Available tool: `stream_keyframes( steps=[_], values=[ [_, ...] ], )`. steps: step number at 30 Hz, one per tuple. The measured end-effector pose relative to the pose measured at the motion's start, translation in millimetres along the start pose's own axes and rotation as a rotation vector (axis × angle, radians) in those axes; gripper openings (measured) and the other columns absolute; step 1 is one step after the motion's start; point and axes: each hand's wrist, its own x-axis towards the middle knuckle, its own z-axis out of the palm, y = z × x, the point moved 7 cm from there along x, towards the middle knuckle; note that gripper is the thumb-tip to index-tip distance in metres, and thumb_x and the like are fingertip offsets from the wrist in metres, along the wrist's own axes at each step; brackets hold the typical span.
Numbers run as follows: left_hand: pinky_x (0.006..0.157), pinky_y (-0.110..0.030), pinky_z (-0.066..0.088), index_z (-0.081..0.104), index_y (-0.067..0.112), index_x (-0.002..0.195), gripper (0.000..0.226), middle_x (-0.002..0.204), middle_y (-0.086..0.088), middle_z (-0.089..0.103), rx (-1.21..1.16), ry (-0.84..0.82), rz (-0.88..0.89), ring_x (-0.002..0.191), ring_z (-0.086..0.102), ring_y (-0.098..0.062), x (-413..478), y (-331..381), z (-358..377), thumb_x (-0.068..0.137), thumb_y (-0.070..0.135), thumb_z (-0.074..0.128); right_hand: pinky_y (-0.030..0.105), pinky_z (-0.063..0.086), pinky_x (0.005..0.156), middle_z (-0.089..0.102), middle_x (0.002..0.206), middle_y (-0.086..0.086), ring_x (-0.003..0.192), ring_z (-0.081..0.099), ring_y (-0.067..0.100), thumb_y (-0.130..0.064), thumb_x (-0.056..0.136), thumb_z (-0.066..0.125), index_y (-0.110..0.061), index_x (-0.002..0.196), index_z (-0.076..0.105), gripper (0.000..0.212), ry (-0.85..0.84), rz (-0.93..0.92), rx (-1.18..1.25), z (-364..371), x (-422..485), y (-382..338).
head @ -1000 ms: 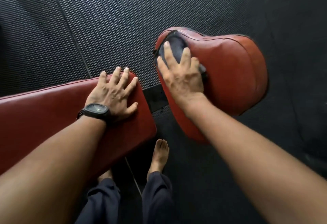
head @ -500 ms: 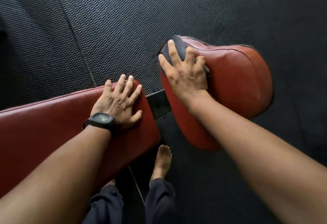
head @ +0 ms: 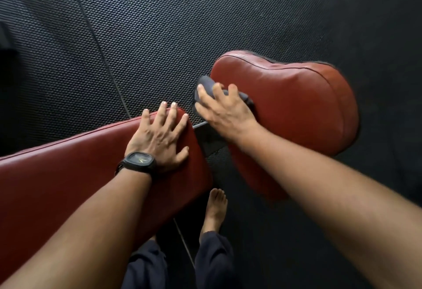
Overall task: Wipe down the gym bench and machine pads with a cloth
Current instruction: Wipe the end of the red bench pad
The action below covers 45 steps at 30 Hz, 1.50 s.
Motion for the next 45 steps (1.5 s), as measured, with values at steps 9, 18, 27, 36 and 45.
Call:
stream_keyframes(
  steps=[9,18,27,36,45],
  values=[
    [0.117,-0.064,0.02,0.011,0.023,0.163,0.088,0.168,-0.017,0.012,-0.014,-0.014,0.007,0.154,0.012,-0.039,0,1,0,0.09,0.071,0.024,0.042,0.05,0.074,0.057,0.144,0.007,0.099,0.063,0.035,-0.023,0.097,0.042,-0.032,0.123,0.069,0.039,0.14,0.374,0.071,-33,-36,55],
    [0.117,-0.063,0.02,0.005,0.023,0.163,0.088,0.169,-0.017,0.008,0.005,-0.013,0.008,0.155,0.01,-0.038,0,1,-3,0.091,0.072,0.02,0.041,0.048,0.081,0.047,0.155,0.003,0.114,0.057,0.032,-0.021,0.096,0.024,-0.039,0.138,0.058,0.056,-0.065,0.225,-0.031,-25,-44,23],
    [0.116,-0.062,0.021,0.006,0.023,0.163,0.088,0.169,-0.017,0.009,0.007,-0.019,0.006,0.154,0.01,-0.038,0,2,-3,0.091,0.071,0.02,0.047,0.047,0.076,0.037,0.159,0.01,0.108,0.051,0.039,-0.014,0.098,0.036,-0.032,0.141,0.053,0.049,0.025,0.541,0.054,-56,-111,60],
    [0.117,-0.062,0.019,0.006,0.024,0.163,0.087,0.169,-0.017,0.008,0.01,-0.024,0.007,0.155,0.01,-0.037,0,1,0,0.091,0.072,0.02,0.054,0.048,0.08,0.046,0.154,0.008,0.111,0.056,0.041,-0.02,0.097,0.031,-0.035,0.136,0.059,0.051,0.044,0.542,0.116,-60,-78,95],
    [0.116,-0.062,0.021,0.006,0.024,0.163,0.088,0.169,-0.016,0.009,0.019,-0.031,0.009,0.155,0.01,-0.037,3,1,1,0.09,0.073,0.019,0.043,0.042,0.071,0.05,0.153,0.0,0.104,0.046,0.036,-0.012,0.107,0.041,-0.039,0.134,0.06,0.044,0.221,0.7,0.106,-52,-133,52]
  ],
)
